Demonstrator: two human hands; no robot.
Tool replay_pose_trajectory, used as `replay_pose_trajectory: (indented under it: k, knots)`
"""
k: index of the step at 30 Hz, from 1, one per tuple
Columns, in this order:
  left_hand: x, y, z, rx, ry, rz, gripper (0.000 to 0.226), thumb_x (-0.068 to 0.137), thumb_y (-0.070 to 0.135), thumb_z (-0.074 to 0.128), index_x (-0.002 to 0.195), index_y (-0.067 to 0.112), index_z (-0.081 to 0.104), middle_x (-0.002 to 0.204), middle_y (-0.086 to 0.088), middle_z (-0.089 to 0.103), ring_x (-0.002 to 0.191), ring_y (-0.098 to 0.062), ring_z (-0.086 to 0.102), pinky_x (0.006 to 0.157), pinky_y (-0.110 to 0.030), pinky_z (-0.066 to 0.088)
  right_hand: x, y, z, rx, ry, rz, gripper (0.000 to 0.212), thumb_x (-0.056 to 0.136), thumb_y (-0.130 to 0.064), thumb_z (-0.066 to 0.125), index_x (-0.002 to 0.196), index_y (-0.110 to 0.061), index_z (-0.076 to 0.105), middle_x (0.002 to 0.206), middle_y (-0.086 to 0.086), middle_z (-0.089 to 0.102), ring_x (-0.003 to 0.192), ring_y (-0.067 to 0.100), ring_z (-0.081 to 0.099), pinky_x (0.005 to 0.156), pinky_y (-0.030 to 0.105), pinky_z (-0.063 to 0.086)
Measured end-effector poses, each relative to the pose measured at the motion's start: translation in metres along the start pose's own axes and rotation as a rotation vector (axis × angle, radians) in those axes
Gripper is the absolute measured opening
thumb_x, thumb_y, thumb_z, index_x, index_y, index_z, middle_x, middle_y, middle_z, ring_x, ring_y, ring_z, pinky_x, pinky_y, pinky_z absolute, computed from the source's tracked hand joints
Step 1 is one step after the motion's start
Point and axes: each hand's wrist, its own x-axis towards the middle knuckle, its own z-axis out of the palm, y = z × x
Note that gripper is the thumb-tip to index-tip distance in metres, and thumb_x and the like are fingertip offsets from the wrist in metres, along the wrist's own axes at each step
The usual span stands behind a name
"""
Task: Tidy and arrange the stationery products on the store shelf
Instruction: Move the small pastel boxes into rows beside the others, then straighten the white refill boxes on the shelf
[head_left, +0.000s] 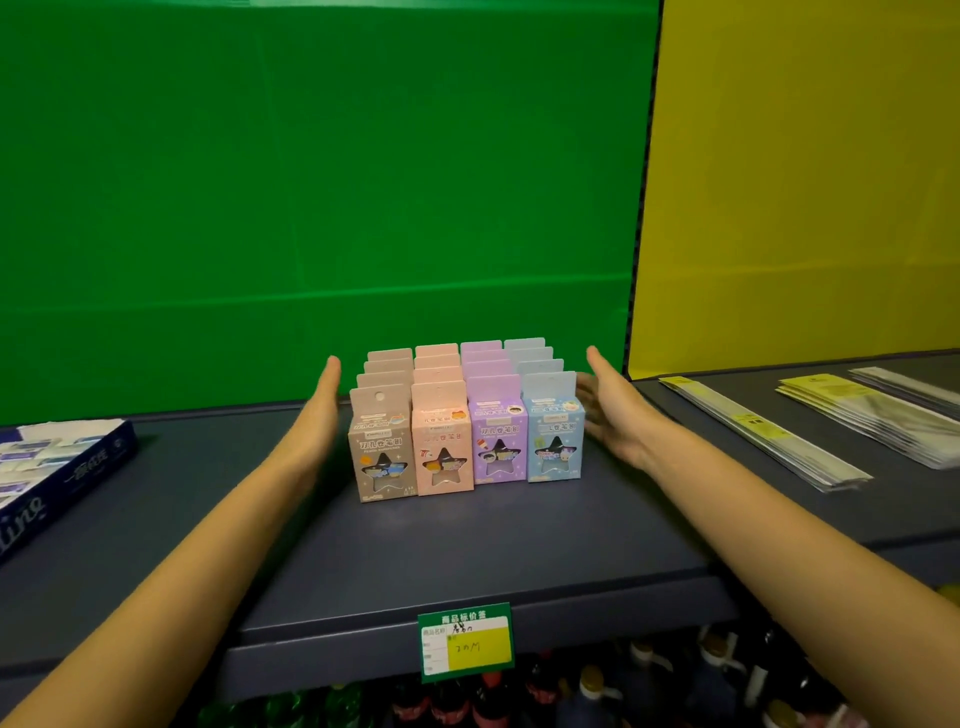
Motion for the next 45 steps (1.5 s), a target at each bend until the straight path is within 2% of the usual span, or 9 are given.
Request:
replay_pose_trajectory:
  k: [3, 6, 10, 17, 21, 27, 31, 37, 45]
  knots:
    - [-0.006, 0.007, -0.010, 0.334, 0.255, 0.311, 0.052, 0.094, 0.041, 0.040, 0.136, 0.010, 0.041, 0.144, -0.011, 0.042, 0.128, -0.026, 0.043, 0.103, -0.035, 0.033, -0.031, -0.003, -0.027, -0.232, 0.148, -0.140, 0.051, 0.096, -0.041, 0.038, 0.140, -0.015, 0.038, 0.146, 0.001, 0.040, 0.134, 0.018, 0.037, 0.113, 0.035, 0.029]
    - [-0.030, 0.024, -0.008, 0.456, 0.381, 0.650, 0.031, 0.089, 0.027, 0.055, 0.112, 0.006, 0.058, 0.111, -0.011, 0.062, 0.089, -0.014, 0.060, 0.074, -0.022, 0.043, -0.073, -0.008, -0.067, -0.510, 0.276, -0.300, 0.038, 0.093, -0.027, 0.050, 0.129, -0.015, 0.049, 0.133, 0.002, 0.053, 0.120, 0.016, 0.049, 0.101, 0.030, 0.036]
    - [-0.076, 0.050, 0.028, 0.752, 0.348, 0.910, 0.023, 0.083, 0.036, 0.047, 0.087, 0.018, 0.062, 0.076, 0.000, 0.062, 0.059, -0.025, 0.058, 0.062, -0.033, 0.048, -0.145, -0.009, -0.131, -0.770, 0.361, -0.387, 0.018, 0.091, -0.016, 0.054, 0.108, -0.020, 0.059, 0.106, 0.004, 0.064, 0.103, 0.024, 0.060, 0.092, 0.039, 0.044]
    - [-0.132, 0.058, 0.158, 0.958, 0.043, 1.186, 0.034, 0.083, 0.041, 0.038, 0.078, 0.020, 0.063, 0.068, -0.002, 0.067, 0.061, -0.026, 0.066, 0.047, -0.031, 0.048, -0.288, 0.019, -0.232, -1.120, 0.656, -0.219, 0.012, 0.088, -0.035, 0.054, 0.099, -0.038, 0.056, 0.098, -0.008, 0.068, 0.093, 0.015, 0.065, 0.080, 0.043, 0.053]
    - [-0.167, 0.048, 0.245, 1.007, -0.102, 1.220, 0.034, 0.081, 0.042, 0.036, 0.074, 0.021, 0.061, 0.065, 0.000, 0.065, 0.063, -0.025, 0.067, 0.043, -0.027, 0.044, -0.357, 0.044, -0.286, -1.231, 0.788, -0.052, 0.018, 0.088, -0.036, 0.056, 0.105, -0.029, 0.061, 0.101, -0.009, 0.068, 0.097, 0.014, 0.064, 0.077, 0.032, 0.049]
    - [-0.221, 0.038, 0.355, 1.059, -0.177, 1.283, 0.033, 0.079, 0.045, 0.036, 0.068, 0.024, 0.060, 0.056, 0.005, 0.060, 0.049, -0.019, 0.062, 0.040, -0.014, 0.011, -0.425, 0.074, -0.372, -1.308, 0.859, 0.120, 0.023, 0.088, -0.040, 0.053, 0.108, -0.030, 0.059, 0.110, -0.010, 0.066, 0.106, 0.016, 0.060, 0.079, 0.035, 0.050]
    - [-0.239, 0.040, 0.415, 1.117, -0.151, 1.306, 0.024, 0.075, 0.040, 0.052, 0.066, 0.020, 0.063, 0.053, 0.003, 0.060, 0.048, -0.020, 0.061, 0.039, -0.015, 0.016, -0.446, 0.080, -0.428, -1.347, 0.901, 0.126, 0.023, 0.089, -0.039, 0.051, 0.109, -0.029, 0.058, 0.109, -0.008, 0.066, 0.104, 0.016, 0.061, 0.077, 0.035, 0.051]
    - [-0.233, 0.056, 0.488, 1.169, -0.143, 1.280, 0.028, 0.077, 0.036, 0.047, 0.067, 0.016, 0.062, 0.059, -0.002, 0.065, 0.054, -0.027, 0.063, 0.048, -0.026, 0.044, -0.453, 0.085, -0.506, -1.386, 0.902, 0.147, 0.027, 0.092, -0.037, 0.047, 0.116, -0.028, 0.056, 0.114, -0.006, 0.064, 0.106, 0.016, 0.059, 0.068, 0.027, 0.041]
    - [-0.199, 0.065, 0.588, 1.106, -0.092, 1.251, 0.044, 0.079, 0.045, 0.036, 0.091, 0.013, 0.063, 0.078, -0.007, 0.071, 0.067, -0.030, 0.068, 0.051, -0.030, 0.048, -0.404, 0.102, -0.629, -1.356, 0.868, 0.112, 0.025, 0.091, -0.037, 0.050, 0.113, -0.028, 0.057, 0.110, -0.007, 0.064, 0.103, 0.015, 0.060, 0.074, 0.030, 0.047]
